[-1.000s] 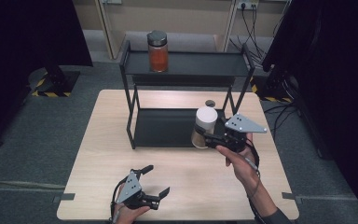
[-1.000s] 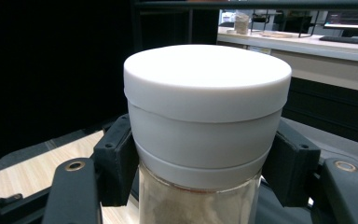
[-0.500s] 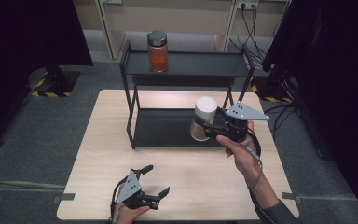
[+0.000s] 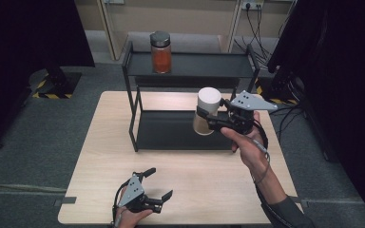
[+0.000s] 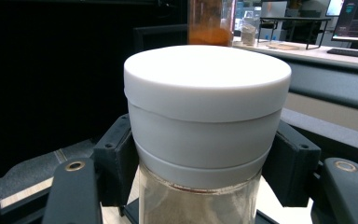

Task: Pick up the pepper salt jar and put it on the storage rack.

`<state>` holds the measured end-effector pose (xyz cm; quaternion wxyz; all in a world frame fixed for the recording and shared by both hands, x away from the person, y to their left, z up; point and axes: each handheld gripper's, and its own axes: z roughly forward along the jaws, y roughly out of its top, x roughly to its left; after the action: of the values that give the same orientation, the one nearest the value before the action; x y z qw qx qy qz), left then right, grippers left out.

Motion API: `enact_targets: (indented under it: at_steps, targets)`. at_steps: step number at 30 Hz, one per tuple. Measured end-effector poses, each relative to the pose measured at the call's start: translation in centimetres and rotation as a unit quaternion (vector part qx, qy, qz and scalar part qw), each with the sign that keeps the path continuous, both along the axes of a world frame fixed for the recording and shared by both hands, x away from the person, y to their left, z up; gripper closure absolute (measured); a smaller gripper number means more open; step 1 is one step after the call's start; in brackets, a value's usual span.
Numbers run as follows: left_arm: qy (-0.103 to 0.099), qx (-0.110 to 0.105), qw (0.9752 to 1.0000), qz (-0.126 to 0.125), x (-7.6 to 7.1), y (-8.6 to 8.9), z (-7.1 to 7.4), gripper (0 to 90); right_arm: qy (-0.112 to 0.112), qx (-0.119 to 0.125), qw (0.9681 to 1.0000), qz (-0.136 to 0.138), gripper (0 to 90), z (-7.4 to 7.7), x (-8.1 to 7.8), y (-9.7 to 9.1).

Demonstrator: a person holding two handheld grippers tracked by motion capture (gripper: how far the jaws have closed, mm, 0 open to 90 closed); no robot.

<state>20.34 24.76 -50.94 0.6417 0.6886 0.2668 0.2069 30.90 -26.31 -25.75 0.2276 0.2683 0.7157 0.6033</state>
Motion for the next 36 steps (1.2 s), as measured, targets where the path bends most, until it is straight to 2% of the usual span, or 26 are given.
enact_targets:
  at_steps: [22,36]
  targets:
    - [-0.001,0.002,1.0000,0.000,0.0,0.0,0.0,1.8,-0.004,0.002,1.0000,-0.002,35.4,4.5,1.8,1.0]
    - [0.001,0.004,1.0000,-0.001,0.1,0.0,0.0,1.8,-0.003,0.007,0.9999,-0.013,35.4,6.5,2.9,1.8]
